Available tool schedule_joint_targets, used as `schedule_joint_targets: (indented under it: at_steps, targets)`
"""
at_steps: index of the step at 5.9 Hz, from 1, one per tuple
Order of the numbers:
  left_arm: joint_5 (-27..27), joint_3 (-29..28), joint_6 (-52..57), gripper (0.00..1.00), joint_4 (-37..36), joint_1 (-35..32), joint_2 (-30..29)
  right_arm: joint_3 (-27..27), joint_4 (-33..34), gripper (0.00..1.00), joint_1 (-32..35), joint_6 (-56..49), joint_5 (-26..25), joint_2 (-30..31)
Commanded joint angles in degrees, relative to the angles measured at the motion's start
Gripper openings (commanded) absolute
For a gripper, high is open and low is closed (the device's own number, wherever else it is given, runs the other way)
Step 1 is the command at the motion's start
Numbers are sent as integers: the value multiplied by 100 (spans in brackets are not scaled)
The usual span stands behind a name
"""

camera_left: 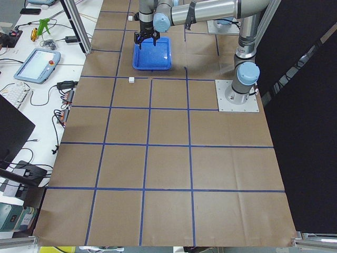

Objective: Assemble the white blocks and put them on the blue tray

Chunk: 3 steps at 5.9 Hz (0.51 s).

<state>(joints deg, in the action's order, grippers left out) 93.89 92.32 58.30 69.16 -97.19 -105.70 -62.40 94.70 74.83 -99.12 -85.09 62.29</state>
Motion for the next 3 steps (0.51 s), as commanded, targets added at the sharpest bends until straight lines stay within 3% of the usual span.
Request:
schedule_joint_targets:
  at_steps: [1,3]
  targets:
    - [-629,-29,329,98,-350,285,-467,859,-83,100,-222,-791,27,-794]
    - [-749,-301,2206,98,-421,612,-1038,800,-57,100,-232,-1151,586,-1051]
